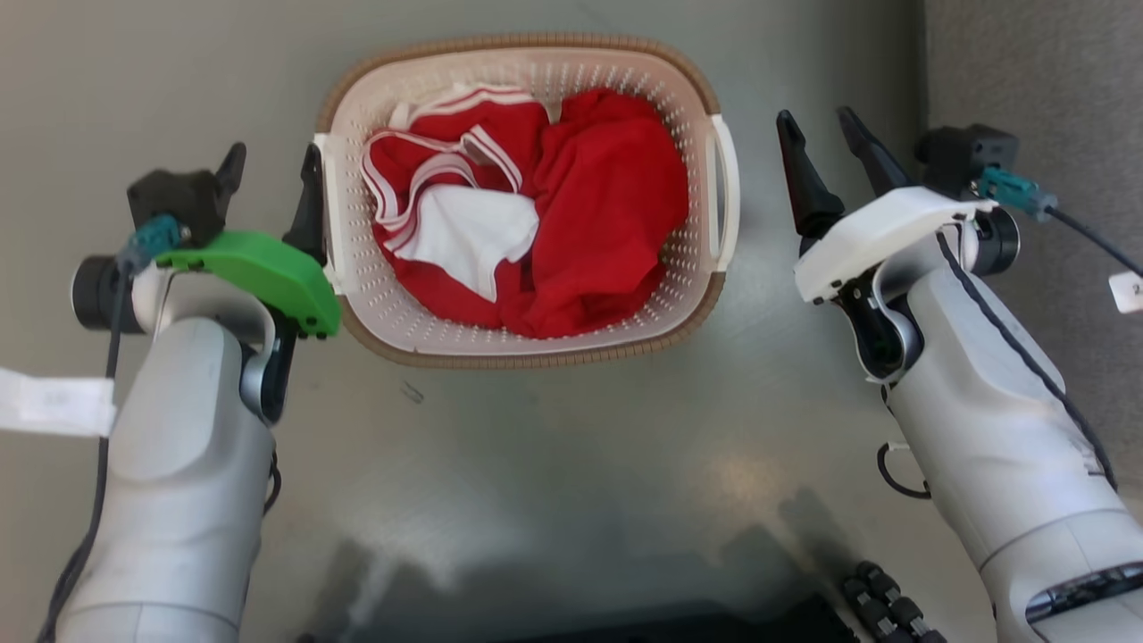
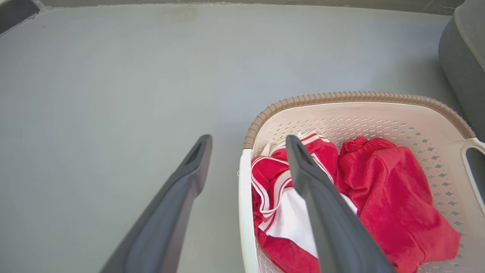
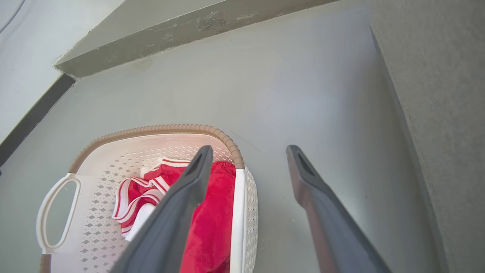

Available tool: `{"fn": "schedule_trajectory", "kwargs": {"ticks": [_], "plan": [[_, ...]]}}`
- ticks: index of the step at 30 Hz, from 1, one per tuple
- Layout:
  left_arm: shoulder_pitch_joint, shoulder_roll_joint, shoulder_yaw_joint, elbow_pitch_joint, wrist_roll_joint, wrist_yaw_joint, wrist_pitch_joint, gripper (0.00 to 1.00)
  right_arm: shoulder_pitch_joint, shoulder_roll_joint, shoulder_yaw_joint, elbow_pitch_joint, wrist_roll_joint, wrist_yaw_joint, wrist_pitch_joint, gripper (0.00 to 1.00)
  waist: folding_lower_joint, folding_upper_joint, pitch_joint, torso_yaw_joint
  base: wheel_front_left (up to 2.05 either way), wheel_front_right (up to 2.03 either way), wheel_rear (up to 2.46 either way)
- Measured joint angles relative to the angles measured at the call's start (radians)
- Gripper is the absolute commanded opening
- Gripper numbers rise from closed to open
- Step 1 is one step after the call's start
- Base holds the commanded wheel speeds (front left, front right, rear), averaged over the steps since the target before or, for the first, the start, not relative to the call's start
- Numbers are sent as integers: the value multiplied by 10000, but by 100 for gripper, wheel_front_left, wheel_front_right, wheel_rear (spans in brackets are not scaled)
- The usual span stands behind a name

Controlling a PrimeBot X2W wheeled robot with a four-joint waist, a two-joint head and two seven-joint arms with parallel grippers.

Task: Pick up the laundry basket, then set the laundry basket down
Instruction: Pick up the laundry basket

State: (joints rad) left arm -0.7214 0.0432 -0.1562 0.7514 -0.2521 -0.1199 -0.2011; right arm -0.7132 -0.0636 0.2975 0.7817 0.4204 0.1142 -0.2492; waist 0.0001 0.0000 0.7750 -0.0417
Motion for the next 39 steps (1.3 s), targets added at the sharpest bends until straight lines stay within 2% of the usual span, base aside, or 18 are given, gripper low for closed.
{"fn": "schedule_trajectory", "kwargs": {"ticks": [9,21,30,38,39], "plan": [[-896,15,-107,775,0,-4,82,100,-659,6,451,757,253,52,217,100,0,0,784,-22,0,0,0],[-1706,17,-397,1877,0,-42,244,100,-1311,-2,1542,1045,1442,90,226,100,0,0,1660,-6,0,0,0],[-2074,6,-527,2713,-176,-46,522,100,-1579,0,2456,1160,2079,90,314,100,-1,0,2022,-27,0,0,0],[-2305,-38,-802,3057,-487,-71,562,100,-1772,-4,2700,1661,2428,90,313,100,-1,0,2123,-99,0,0,0],[-2332,-38,-846,3072,-527,-81,562,88,-1810,-4,2744,1674,2475,90,313,100,0,0,2130,-106,0,0,0]]}}
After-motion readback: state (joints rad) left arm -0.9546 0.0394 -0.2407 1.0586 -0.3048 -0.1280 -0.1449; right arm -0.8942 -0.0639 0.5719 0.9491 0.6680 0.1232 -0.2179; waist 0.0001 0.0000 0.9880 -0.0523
